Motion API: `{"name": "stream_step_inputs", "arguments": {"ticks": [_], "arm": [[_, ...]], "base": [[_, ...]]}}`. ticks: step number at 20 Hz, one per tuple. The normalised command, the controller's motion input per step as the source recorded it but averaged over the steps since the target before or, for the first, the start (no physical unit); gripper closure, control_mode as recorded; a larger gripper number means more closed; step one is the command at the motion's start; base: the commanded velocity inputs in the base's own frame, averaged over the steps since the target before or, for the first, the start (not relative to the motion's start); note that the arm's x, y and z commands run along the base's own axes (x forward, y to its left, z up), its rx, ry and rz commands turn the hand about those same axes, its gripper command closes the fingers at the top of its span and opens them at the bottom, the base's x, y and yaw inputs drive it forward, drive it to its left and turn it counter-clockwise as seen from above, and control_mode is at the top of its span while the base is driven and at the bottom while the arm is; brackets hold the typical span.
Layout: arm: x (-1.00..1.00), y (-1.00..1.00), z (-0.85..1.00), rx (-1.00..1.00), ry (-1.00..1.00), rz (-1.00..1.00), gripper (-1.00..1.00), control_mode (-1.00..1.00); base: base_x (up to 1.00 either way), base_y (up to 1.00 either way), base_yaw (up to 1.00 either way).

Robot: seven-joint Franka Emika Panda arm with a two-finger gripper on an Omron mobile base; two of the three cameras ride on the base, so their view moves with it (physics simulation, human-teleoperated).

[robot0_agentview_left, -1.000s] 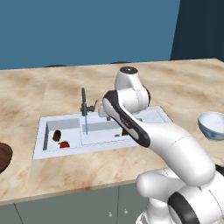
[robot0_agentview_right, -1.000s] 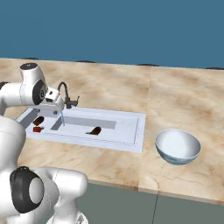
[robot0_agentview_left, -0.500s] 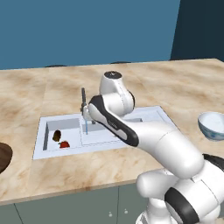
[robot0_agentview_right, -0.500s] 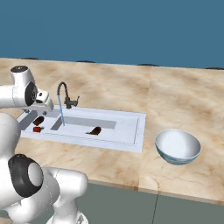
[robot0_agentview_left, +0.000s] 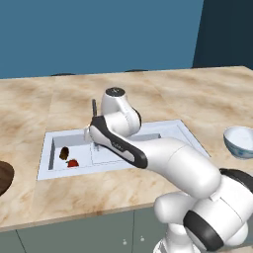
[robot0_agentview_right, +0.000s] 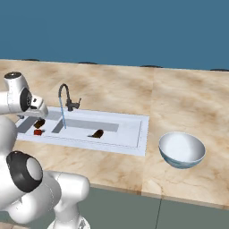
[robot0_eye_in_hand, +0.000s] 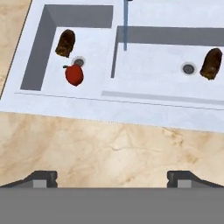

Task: Pick the sweet potatos from the sink and place them in one bowl. Place the bell pepper in the other bowl. Then turn off the sink faucet.

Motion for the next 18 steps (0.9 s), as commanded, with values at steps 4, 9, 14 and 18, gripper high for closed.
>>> {"name": "stream_step_inputs", "arguments": {"ticks": [4,9,14,18], "arm": [[0.04,0.24,-0.22,0.02,0.02,0.04,-1.0,-1.0],[0.05,0.22,-0.21,0.04,0.01,0.08,-1.0,-1.0],[0.1,0.15,-0.26,0.01,0.0,0.07,-1.0,-1.0],[0.3,0.14,-0.21,0.0,0.0,0.04,-1.0,-1.0]], "base": [[0.0,0.0,0.0],[0.0,0.0,0.0],[0.0,0.0,0.0],[0.0,0.0,0.0]]}}
